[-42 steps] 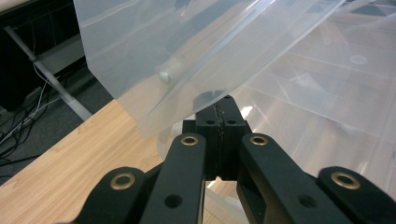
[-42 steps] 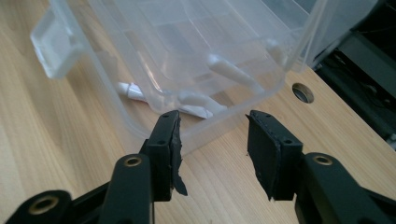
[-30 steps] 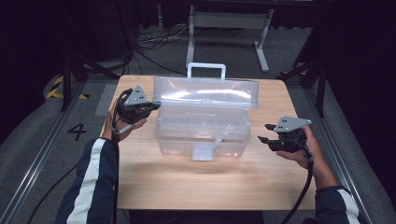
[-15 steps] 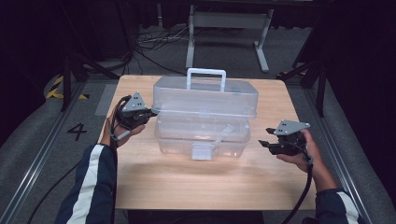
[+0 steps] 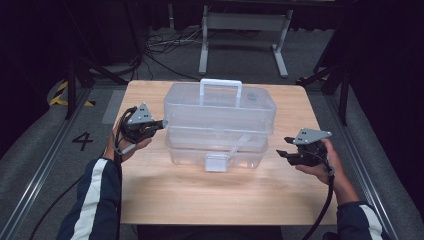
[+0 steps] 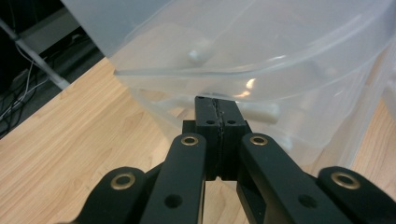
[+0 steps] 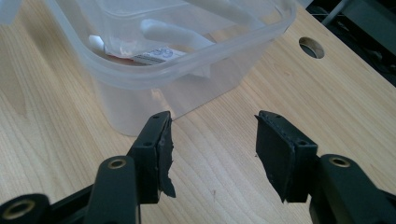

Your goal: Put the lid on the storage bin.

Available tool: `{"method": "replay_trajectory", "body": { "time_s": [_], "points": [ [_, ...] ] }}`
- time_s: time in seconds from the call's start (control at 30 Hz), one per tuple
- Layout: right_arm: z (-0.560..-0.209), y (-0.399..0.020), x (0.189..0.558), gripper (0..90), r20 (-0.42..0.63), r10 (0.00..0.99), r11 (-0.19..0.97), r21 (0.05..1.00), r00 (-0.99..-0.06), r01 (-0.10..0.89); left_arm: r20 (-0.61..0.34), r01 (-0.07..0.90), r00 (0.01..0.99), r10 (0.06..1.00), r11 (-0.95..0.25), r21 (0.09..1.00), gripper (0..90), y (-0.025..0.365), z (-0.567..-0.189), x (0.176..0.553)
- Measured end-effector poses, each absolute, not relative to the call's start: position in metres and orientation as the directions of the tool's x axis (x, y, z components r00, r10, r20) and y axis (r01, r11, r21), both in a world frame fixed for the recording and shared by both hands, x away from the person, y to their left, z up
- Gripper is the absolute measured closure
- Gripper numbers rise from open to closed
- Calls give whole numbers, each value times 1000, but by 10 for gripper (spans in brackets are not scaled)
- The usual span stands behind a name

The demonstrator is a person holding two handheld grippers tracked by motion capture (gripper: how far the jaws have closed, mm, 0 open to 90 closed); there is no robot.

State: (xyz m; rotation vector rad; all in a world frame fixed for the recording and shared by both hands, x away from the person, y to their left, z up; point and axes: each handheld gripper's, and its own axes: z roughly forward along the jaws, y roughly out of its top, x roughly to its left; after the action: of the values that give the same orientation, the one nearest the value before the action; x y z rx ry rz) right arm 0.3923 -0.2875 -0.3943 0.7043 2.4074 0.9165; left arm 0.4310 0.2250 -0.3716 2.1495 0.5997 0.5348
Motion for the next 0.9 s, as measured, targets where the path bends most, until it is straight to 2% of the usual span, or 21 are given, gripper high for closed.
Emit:
{"method": "replay_trajectory", "body": {
  "time_s": [0.9],
  "points": [
    [-402, -283, 391, 461, -237, 594, 660, 690, -769, 297, 189, 251, 795, 577, -595, 763, 900, 221, -389, 428]
  ]
}}
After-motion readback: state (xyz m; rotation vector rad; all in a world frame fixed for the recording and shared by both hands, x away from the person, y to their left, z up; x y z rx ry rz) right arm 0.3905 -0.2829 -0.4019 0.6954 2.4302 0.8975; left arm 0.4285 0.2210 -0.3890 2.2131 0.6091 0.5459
